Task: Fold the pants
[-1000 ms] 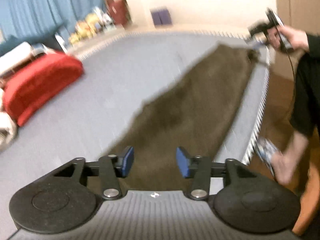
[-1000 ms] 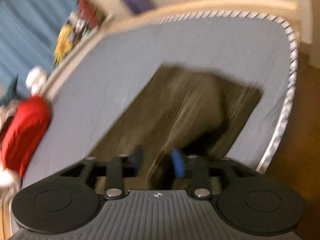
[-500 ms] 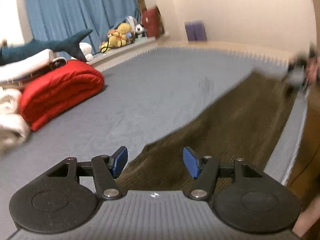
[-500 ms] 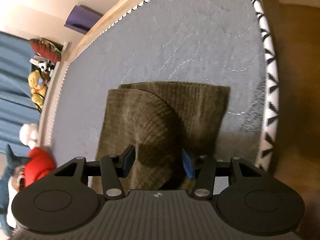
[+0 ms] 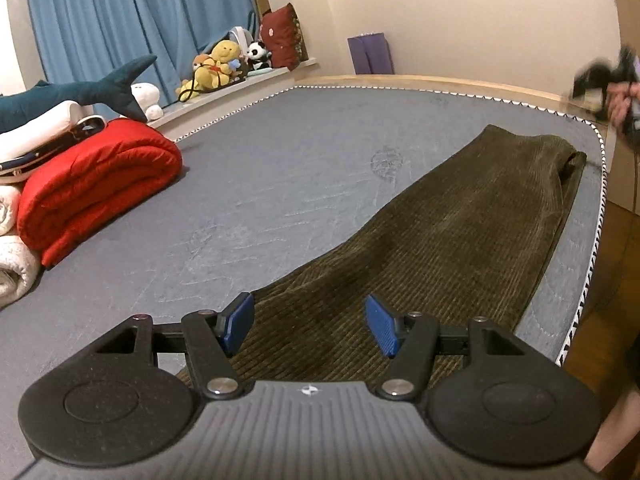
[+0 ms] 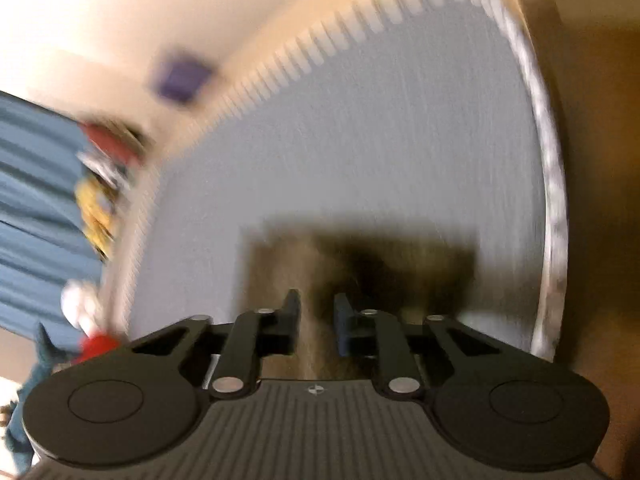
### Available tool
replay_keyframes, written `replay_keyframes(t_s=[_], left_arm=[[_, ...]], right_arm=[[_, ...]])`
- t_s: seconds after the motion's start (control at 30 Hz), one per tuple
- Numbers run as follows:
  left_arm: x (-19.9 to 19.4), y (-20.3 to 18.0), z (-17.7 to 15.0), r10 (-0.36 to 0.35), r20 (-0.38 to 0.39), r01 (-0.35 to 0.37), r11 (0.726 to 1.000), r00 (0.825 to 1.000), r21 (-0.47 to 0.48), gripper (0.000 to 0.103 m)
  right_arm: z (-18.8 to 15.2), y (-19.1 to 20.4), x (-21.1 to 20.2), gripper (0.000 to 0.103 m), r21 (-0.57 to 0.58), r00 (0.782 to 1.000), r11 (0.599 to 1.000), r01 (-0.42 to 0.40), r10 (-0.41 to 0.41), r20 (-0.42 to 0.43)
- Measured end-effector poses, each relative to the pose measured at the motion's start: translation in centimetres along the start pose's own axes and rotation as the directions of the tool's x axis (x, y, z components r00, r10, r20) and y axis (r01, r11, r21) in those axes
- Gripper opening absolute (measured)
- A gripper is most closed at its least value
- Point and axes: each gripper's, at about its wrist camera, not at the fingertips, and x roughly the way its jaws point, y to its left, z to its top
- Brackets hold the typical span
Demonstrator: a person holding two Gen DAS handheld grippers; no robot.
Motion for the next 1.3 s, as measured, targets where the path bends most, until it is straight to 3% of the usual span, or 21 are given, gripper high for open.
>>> replay_keyframes(t_s=[0.03, 0.1, 0.17, 0.27, 0.3, 0.33, 0.4, 0.53, 0.63, 0.67, 0.73, 0.8, 0.87, 0.97, 1.13, 1.23, 1.3], left_arm=[[-0.2, 0.0, -0.2, -0.001, -0.004, 0.001, 1.000, 1.000, 0.000, 0.068], [0.1, 0.0, -0.1, -0.008, -0.013, 0.008, 1.000, 1.000, -0.003, 0.068], [0.3, -0.1, -0.2, -0.011, -0.021, 0.011, 1.000, 1.000, 0.001, 0.068], [0.5, -0.3, -0.4, -0.004, -0.031, 0.004, 1.000, 1.000, 0.010, 0.068], [0.5, -0.3, -0.4, -0.005, -0.033, 0.006, 1.000, 0.999, 0.008, 0.068], [0.5, -0.2, -0.4, -0.007, -0.034, 0.008, 1.000, 0.999, 0.008, 0.068], [0.5, -0.2, -0.4, -0.003, -0.034, 0.004, 1.000, 0.999, 0.013, 0.068], [0.7, -0.4, -0.7, -0.007, -0.039, 0.008, 1.000, 0.999, 0.021, 0.069], [0.8, -0.6, -0.6, -0.007, -0.041, 0.008, 1.000, 0.999, 0.027, 0.069], [0.9, -0.6, -0.6, -0.006, -0.042, 0.007, 1.000, 0.999, 0.027, 0.069], [0.9, -0.6, -0.7, -0.008, -0.047, 0.009, 1.000, 0.999, 0.025, 0.069], [1.0, -0.5, -0.9, -0.005, -0.055, 0.006, 1.000, 0.998, 0.025, 0.071], [1.1, -0.3, -1.0, -0.007, -0.063, 0.008, 1.000, 0.998, 0.012, 0.073], [1.4, 0.8, -1.1, -0.026, -0.084, 0.021, 0.998, 0.996, -0.054, 0.073], [1.5, 4.5, -1.0, 0.003, -0.102, -0.021, 0.984, 0.995, -0.177, 0.073], [1.1, 8.5, -0.9, 0.051, -0.099, -0.076, 0.959, 0.994, -0.274, 0.073], [0.7, 12.0, -1.3, 0.088, -0.109, -0.122, 0.927, 0.990, -0.356, 0.073]], right_arm=[[0.3, 1.0, -1.3, 0.020, -0.067, 0.997, 0.997, -0.041, 0.045, 0.061], [0.2, 1.4, -1.6, 0.020, -0.122, 0.999, 0.992, 0.007, -0.001, 0.048], [-0.6, 0.0, -0.1, 0.020, -0.078, 0.990, 0.990, 0.114, -0.120, -0.071], [-1.8, -2.4, 0.5, 0.023, 0.067, 0.968, 0.986, 0.150, -0.132, -0.215], [-2.2, -2.5, 0.5, 0.031, 0.075, 0.963, 0.984, 0.164, -0.143, -0.227], [-2.5, -2.5, 0.3, 0.051, 0.072, 0.959, 0.981, 0.181, -0.159, -0.234], [-3.2, -2.2, 0.2, 0.065, 0.074, 0.953, 0.979, 0.188, -0.164, -0.254], [-4.4, -2.0, 1.4, 0.065, 0.105, 0.942, 0.980, 0.167, -0.127, -0.311], [-4.2, -2.1, 2.6, 0.061, 0.174, 0.951, 0.974, 0.144, -0.087, -0.298], [-3.8, -2.0, 2.9, 0.059, 0.186, 0.959, 0.973, 0.138, -0.084, -0.272], [-3.0, -2.1, 2.4, 0.040, 0.192, 0.978, 0.976, 0.106, -0.068, -0.198], [-2.5, -1.5, 0.8, 0.029, 0.193, 0.995, 0.980, 0.037, -0.018, -0.098], [-2.2, -0.3, -0.5, 0.026, 0.126, 1.000, 0.992, -0.002, 0.006, -0.029], [-2.7, 0.6, -0.4, 0.024, 0.019, 0.994, 0.995, 0.102, -0.101, -0.050], [-3.4, -1.0, 0.7, 0.032, 0.043, 0.964, 0.969, 0.245, -0.238, -0.119], [-3.6, -0.7, 0.8, 0.032, 0.025, 0.959, 0.964, 0.264, -0.260, -0.116], [-3.9, -0.1, 1.2, 0.033, -0.019, 0.955, 0.962, 0.274, -0.274, -0.110]])
